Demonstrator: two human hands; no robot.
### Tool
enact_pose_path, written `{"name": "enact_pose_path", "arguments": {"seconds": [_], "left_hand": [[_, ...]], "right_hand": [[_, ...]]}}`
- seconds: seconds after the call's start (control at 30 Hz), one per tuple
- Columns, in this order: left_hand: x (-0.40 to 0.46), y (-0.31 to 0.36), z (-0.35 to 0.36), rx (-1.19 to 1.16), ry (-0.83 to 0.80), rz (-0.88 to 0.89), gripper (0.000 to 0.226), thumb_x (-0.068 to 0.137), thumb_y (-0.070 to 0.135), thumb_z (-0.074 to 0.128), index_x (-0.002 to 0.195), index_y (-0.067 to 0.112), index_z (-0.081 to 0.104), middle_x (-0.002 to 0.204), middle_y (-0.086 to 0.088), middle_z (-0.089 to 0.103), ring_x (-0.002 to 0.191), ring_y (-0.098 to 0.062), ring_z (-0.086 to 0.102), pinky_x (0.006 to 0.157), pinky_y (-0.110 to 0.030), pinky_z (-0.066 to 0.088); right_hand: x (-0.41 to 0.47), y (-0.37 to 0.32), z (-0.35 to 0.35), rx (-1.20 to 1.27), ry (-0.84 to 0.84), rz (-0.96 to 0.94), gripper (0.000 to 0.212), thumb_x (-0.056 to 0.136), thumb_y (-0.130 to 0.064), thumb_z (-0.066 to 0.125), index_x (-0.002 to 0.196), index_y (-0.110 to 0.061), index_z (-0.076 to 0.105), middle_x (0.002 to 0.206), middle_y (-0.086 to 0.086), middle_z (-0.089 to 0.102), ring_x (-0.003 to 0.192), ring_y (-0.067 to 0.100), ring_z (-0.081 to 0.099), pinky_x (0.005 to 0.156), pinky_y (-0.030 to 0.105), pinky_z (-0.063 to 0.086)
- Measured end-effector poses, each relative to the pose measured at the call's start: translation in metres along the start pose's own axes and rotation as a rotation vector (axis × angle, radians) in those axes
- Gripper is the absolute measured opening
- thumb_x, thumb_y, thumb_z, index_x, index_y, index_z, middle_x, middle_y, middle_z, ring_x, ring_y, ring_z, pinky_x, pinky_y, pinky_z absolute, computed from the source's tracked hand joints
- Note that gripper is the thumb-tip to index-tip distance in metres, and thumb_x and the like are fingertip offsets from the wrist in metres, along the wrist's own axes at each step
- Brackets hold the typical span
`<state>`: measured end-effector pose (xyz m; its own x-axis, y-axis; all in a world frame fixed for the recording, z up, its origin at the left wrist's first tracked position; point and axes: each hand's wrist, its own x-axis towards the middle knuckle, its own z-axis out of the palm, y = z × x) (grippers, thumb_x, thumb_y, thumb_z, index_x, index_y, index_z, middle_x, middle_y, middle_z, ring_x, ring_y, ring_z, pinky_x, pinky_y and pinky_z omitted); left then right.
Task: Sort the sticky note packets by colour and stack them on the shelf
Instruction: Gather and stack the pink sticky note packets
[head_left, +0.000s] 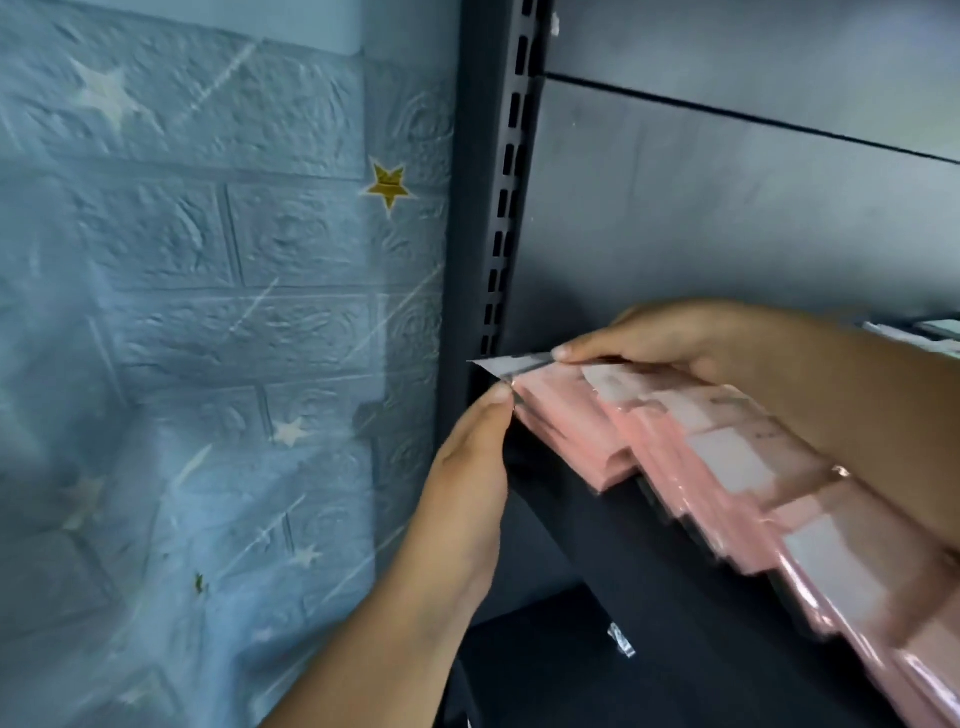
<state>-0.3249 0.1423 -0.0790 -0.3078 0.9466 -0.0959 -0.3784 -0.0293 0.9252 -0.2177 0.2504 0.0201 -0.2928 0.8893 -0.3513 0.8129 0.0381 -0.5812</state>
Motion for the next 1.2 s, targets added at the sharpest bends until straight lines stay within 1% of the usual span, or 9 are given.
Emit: {"name": "enact_pose_path", "arguments": {"seconds": [0.07,0.13,0.3,0.4,0.67,0.87,0.97,1.1,1.2], "left_hand": [[-0.003,0.001,-0.002,-0.105,0.000,0.001,0.033,0.092,0.035,0.048,0.121,0.026,0.061,0.126,0.010,0.061,0.124,-0.007,0.049,0.113,-0.037,0.029],[-0.004,0.007,-0.004,-0.147,-0.025,0.004,0.023,0.091,0.031,0.051,0.106,0.023,0.067,0.110,0.010,0.069,0.114,-0.006,0.056,0.105,-0.031,0.037],[0.005,0.007,-0.007,-0.138,-0.005,-0.087,0.007,0.087,0.023,0.059,0.083,0.020,0.065,0.088,0.006,0.068,0.088,-0.008,0.060,0.074,-0.024,0.043],[0.010,0.008,-0.007,-0.153,-0.001,-0.132,0.009,0.086,0.020,0.061,0.078,0.019,0.062,0.084,0.003,0.065,0.080,-0.009,0.057,0.066,-0.023,0.041],[0.011,0.016,-0.009,-0.372,0.023,-0.136,0.018,0.090,0.010,0.055,0.074,0.017,0.059,0.067,0.002,0.065,0.066,-0.009,0.060,0.062,-0.023,0.046],[0.019,0.029,-0.017,-0.508,0.141,0.016,0.013,0.097,0.026,0.045,0.090,0.022,0.055,0.081,0.000,0.069,0.068,-0.013,0.065,0.067,-0.031,0.052],[0.021,0.035,-0.018,-0.479,0.111,0.048,0.025,0.098,0.033,0.041,0.108,0.017,0.058,0.097,-0.003,0.072,0.085,-0.018,0.069,0.082,-0.042,0.053],[0.013,0.046,-0.017,-0.542,0.130,0.074,0.029,0.098,0.035,0.039,0.089,0.020,0.062,0.070,0.007,0.074,0.062,-0.005,0.069,0.069,-0.029,0.057],[0.007,0.053,-0.015,-0.555,0.088,0.112,0.031,0.098,0.036,0.039,0.089,0.020,0.064,0.076,0.006,0.075,0.069,-0.006,0.071,0.083,-0.039,0.054]], "right_hand": [[-0.002,-0.004,-0.006,0.150,-0.159,0.068,0.023,0.080,-0.038,0.063,0.080,-0.014,0.065,0.061,0.001,0.068,0.047,0.014,0.062,0.051,0.022,0.051],[-0.002,-0.009,-0.011,0.229,-0.262,0.083,0.023,0.073,-0.035,0.062,0.083,-0.016,0.064,0.064,0.001,0.070,0.049,0.012,0.065,0.051,0.022,0.054],[0.001,-0.004,-0.006,0.354,-0.210,0.082,0.023,0.073,-0.032,0.061,0.083,-0.012,0.064,0.061,0.003,0.069,0.046,0.013,0.064,0.047,0.022,0.054],[-0.001,0.001,-0.006,0.387,-0.153,0.077,0.021,0.079,-0.030,0.059,0.083,-0.011,0.065,0.060,0.003,0.069,0.046,0.012,0.064,0.048,0.021,0.053],[-0.010,0.015,-0.007,0.635,-0.027,0.011,0.017,0.092,-0.022,0.050,0.087,-0.011,0.062,0.060,-0.001,0.070,0.047,0.009,0.065,0.043,0.018,0.052],[-0.010,0.015,-0.009,0.759,0.236,-0.299,0.008,0.087,-0.017,0.057,0.085,-0.015,0.064,0.071,0.001,0.067,0.063,0.014,0.061,0.048,0.023,0.053],[-0.014,0.009,-0.010,0.845,0.298,-0.448,0.008,0.086,-0.014,0.058,0.081,-0.016,0.065,0.070,-0.001,0.068,0.064,0.013,0.063,0.061,0.028,0.055],[-0.026,-0.005,-0.007,0.906,0.272,-0.568,0.009,0.084,-0.013,0.058,0.077,-0.014,0.064,0.064,-0.003,0.069,0.058,0.010,0.064,0.059,0.025,0.056],[-0.034,-0.014,0.001,0.850,0.148,-0.570,0.009,0.072,-0.020,0.063,0.078,-0.015,0.068,0.066,-0.001,0.071,0.058,0.011,0.066,0.061,0.028,0.057]]}}
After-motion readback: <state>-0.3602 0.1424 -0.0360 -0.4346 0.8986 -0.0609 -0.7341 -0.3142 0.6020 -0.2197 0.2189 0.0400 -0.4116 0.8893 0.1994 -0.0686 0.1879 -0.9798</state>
